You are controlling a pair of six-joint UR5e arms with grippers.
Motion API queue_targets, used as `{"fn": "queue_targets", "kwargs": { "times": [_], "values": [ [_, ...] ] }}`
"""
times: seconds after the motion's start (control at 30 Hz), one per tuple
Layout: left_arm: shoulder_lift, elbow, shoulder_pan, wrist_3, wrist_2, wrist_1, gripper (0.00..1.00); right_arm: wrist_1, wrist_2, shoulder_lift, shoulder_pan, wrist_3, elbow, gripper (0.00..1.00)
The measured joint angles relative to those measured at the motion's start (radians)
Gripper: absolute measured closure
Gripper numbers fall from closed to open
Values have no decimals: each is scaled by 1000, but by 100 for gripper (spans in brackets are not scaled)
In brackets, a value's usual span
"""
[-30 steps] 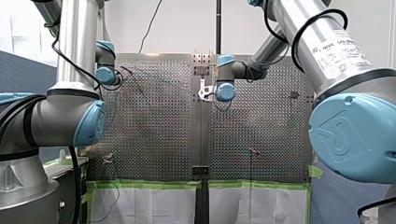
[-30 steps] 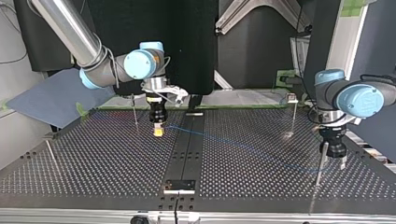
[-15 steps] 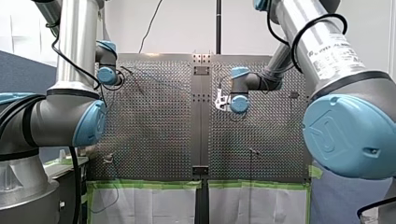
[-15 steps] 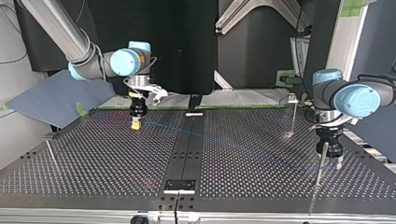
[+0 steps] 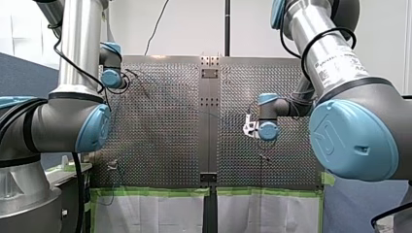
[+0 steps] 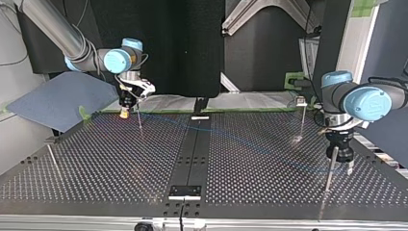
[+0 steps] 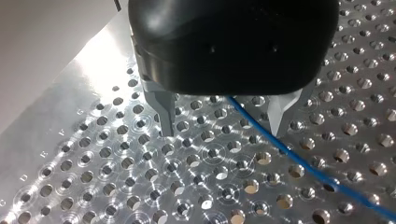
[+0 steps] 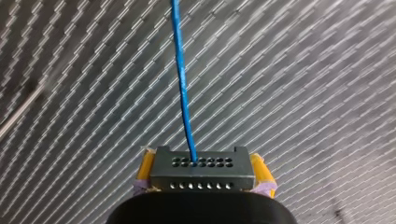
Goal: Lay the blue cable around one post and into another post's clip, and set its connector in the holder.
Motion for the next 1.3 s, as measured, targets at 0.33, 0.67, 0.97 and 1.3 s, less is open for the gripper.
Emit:
{"fn": "queue_targets", "kwargs": {
  "times": [0.33,0.67,0.97,1.3],
  "values": [
    [0,0,0,0,-3,0,1,-90,-3,89,-90,4,90,100],
    [0,0,-1,0,-7,0,1,-182,-11,182,-182,8,182,100],
    [0,0,-3,0,-7,0,1,-278,-43,261,-237,3,278,100],
    [0,0,-4,0,-7,0,1,-367,-113,268,-260,2,351,100]
  ]
}}
